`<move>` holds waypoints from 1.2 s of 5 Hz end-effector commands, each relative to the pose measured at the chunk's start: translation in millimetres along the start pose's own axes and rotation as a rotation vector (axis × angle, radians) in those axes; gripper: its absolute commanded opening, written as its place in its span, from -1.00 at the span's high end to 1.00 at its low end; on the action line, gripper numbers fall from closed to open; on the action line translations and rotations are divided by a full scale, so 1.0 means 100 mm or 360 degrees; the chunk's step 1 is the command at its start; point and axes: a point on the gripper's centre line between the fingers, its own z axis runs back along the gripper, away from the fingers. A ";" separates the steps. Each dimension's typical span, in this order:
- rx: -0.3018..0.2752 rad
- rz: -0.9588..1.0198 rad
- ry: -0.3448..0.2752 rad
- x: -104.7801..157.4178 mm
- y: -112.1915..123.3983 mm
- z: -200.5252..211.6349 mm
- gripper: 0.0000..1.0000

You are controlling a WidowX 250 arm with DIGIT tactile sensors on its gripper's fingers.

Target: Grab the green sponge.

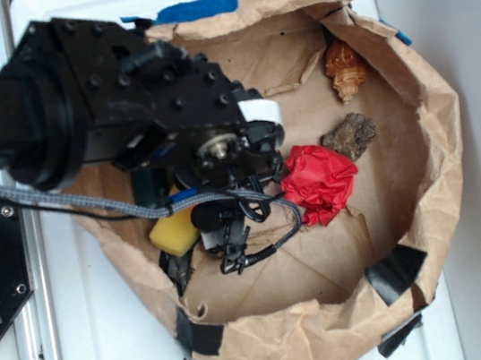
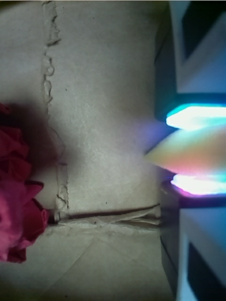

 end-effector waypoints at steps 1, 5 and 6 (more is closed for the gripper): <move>-0.0014 -0.0013 -0.0120 0.19 -0.15 0.36 1.00; 0.0113 -0.0143 -0.0370 0.28 -0.20 1.47 1.00; 0.0159 -0.0123 -0.0341 0.30 -0.22 1.49 1.00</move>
